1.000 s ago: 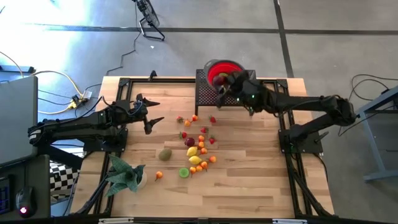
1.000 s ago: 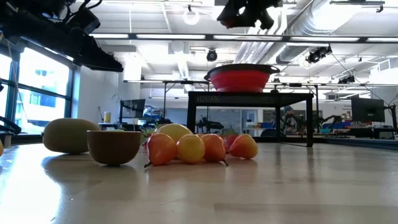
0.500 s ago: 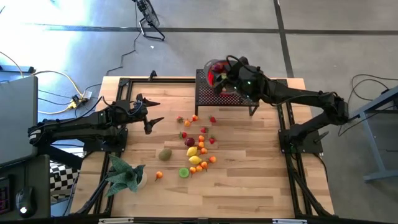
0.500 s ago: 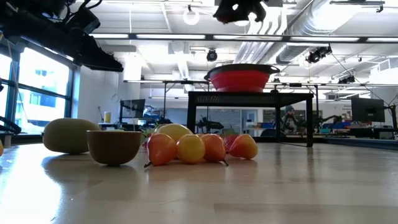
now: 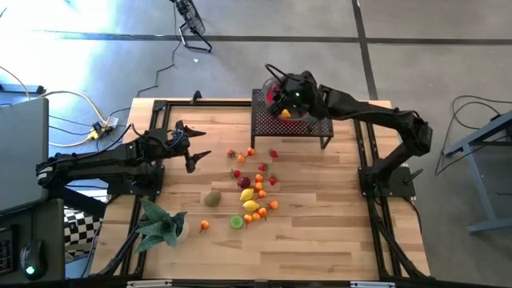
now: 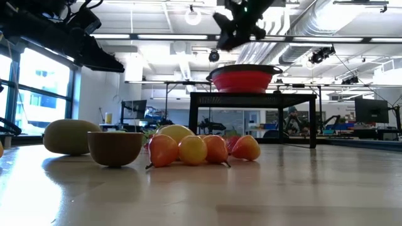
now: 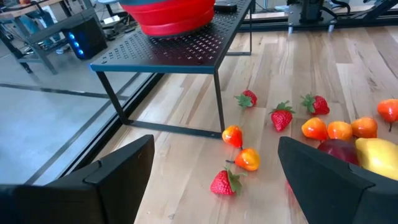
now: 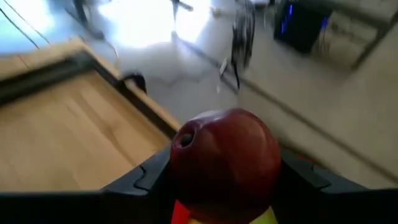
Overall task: Pick & Place Fruit
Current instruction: Put the pomegranate into the strainer on the shelf
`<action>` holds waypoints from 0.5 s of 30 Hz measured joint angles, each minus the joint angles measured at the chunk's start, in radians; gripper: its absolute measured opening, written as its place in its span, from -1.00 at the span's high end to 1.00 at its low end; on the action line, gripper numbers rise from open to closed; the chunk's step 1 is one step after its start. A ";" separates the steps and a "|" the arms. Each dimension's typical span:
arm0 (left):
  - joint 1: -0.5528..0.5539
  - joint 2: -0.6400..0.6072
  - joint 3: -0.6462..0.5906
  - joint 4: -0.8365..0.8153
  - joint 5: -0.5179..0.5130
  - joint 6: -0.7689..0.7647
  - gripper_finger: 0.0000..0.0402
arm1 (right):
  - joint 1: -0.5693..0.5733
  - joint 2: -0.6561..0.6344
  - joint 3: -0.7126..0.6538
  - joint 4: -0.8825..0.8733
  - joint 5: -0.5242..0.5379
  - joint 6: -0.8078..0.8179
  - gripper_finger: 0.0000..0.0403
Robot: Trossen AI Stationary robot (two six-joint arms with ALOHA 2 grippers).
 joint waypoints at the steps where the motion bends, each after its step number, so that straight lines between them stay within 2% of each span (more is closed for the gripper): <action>1: 0.000 0.000 0.000 0.000 0.000 0.000 -0.68 | -0.013 0.005 0.000 -0.033 -0.015 0.019 0.05; 15: 0.000 0.000 0.000 -0.001 0.003 0.001 -0.68 | -0.104 0.048 0.000 -0.246 -0.058 0.091 0.05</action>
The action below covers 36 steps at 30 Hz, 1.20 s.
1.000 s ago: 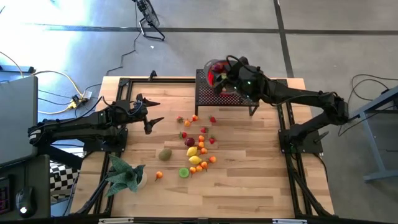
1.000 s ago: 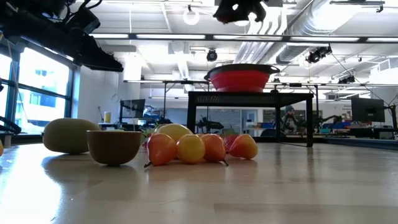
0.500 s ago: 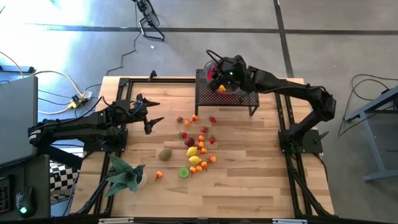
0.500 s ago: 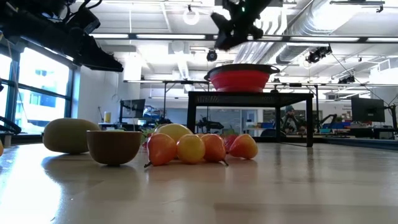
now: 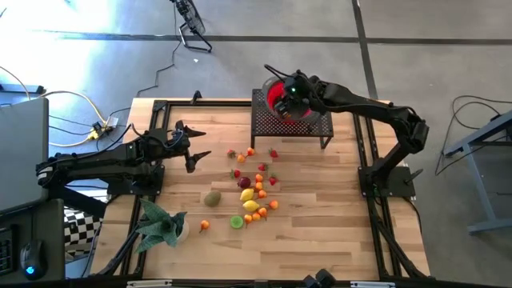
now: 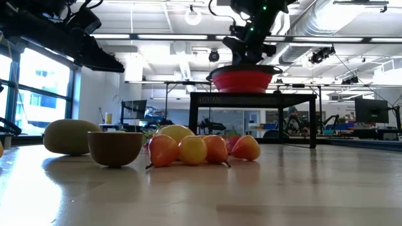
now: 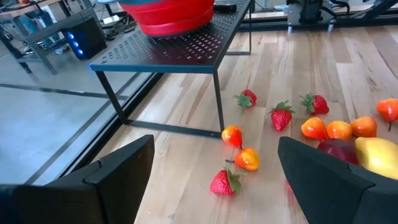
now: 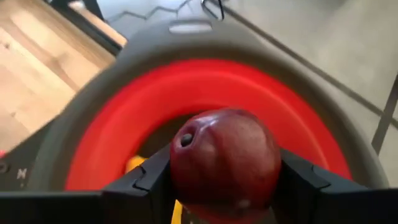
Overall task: Pick & Place Fruit
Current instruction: Put the pomegranate into the strainer on the shelf, then put the pear into the strainer on the shelf
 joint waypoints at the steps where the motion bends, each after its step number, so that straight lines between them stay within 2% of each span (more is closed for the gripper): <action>1: 0.000 0.000 0.000 0.000 0.000 0.000 -0.68 | -0.005 0.000 0.000 -0.014 -0.004 0.007 0.05; 15: 0.000 0.000 0.000 0.000 -0.002 0.001 -0.68 | -0.018 0.000 0.000 -0.069 -0.074 0.007 0.02; 21: 0.000 0.000 0.000 -0.002 -0.005 0.001 -0.68 | -0.018 0.000 0.000 -0.069 -0.068 0.004 -0.01; 29: 0.000 0.000 0.000 -0.002 -0.005 0.001 -0.68 | -0.002 0.000 0.000 -0.069 -0.004 -0.020 -0.31; 32: 0.000 0.000 0.000 -0.002 -0.005 0.002 -0.68 | -0.002 -0.001 0.000 -0.069 -0.021 -0.020 -0.41; 36: 0.000 0.000 0.000 -0.005 -0.005 0.002 -0.68 | 0.004 -0.007 -0.002 -0.070 -0.052 -0.017 -0.43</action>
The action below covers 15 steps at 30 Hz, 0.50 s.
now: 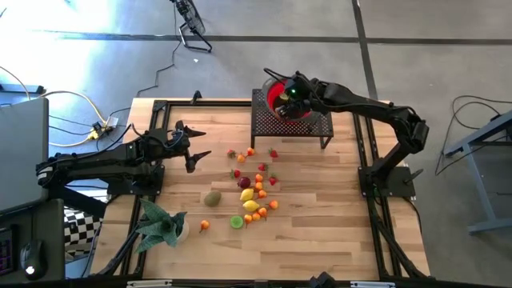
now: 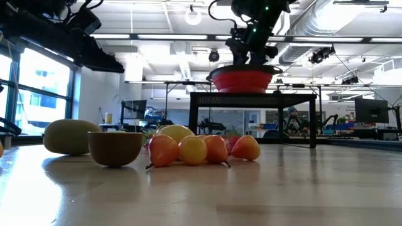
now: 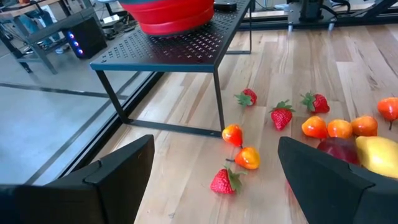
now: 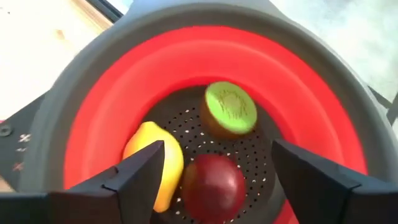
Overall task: Pick & Place Fruit
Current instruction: Put the pear into the strainer on the shelf
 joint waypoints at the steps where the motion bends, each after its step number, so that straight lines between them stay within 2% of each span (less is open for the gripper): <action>1: 0.000 0.000 0.000 -0.002 0.000 0.000 -0.68 | 0.006 -0.006 -0.001 -0.001 0.000 -0.002 -0.42; 8: 0.000 0.000 0.000 -0.005 0.000 0.002 -0.68 | 0.073 -0.095 -0.001 0.002 0.009 -0.077 -0.19; 15: 0.000 0.000 0.000 -0.005 0.004 0.085 -0.68 | 0.158 -0.145 0.000 0.002 0.007 -0.081 0.09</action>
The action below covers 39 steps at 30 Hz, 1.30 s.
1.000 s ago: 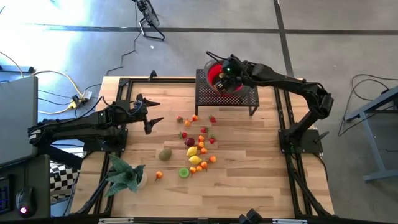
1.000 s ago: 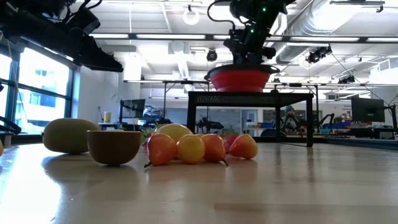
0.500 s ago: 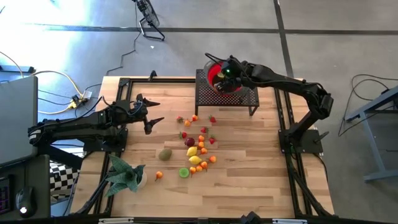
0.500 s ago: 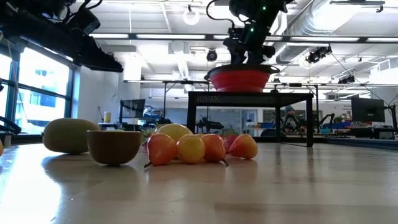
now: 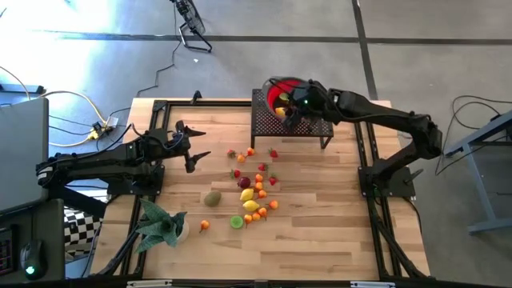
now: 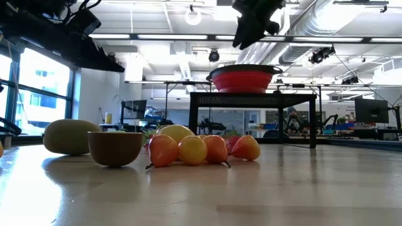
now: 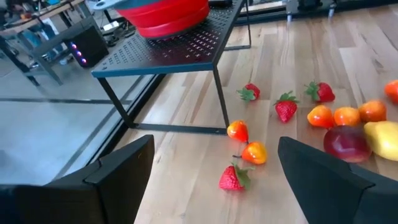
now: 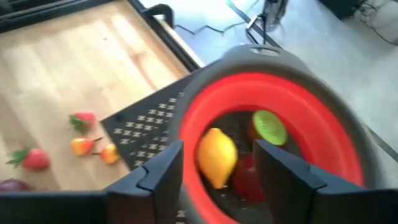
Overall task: Pick & Place Fruit
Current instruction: Put the pear into the strainer on the shelf
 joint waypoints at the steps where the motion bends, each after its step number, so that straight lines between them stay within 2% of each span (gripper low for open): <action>1: 0.000 0.000 0.000 0.000 0.001 -0.002 -0.68 | 0.012 0.000 0.000 -0.001 -0.001 0.000 0.12; 5: 0.000 0.000 0.000 0.000 0.001 -0.012 -0.68 | 0.058 0.000 0.000 0.003 -0.022 0.008 0.26; 11: 0.000 0.000 0.000 -0.003 0.000 -0.071 -0.68 | 0.148 0.000 0.000 0.090 -0.251 0.062 0.44; 14: 0.000 0.000 0.000 -0.003 0.000 -0.075 -0.68 | 0.196 0.000 0.000 0.102 -0.293 0.044 0.50; 23: 0.000 0.000 0.000 -0.004 -0.001 -0.099 -0.68 | 0.298 0.000 0.000 0.097 -0.282 0.037 0.61; 28: 0.000 0.000 0.000 -0.005 -0.001 -0.189 -0.68 | 0.348 0.000 -0.006 0.078 -0.242 0.098 0.64; 33: 0.000 0.000 0.000 -0.005 -0.001 -0.229 -0.68 | 0.399 0.001 -0.106 0.104 -0.162 0.191 0.65; 39: 0.000 0.000 0.000 -0.005 -0.004 -0.222 -0.68 | 0.482 0.000 -0.226 0.143 -0.128 0.384 0.65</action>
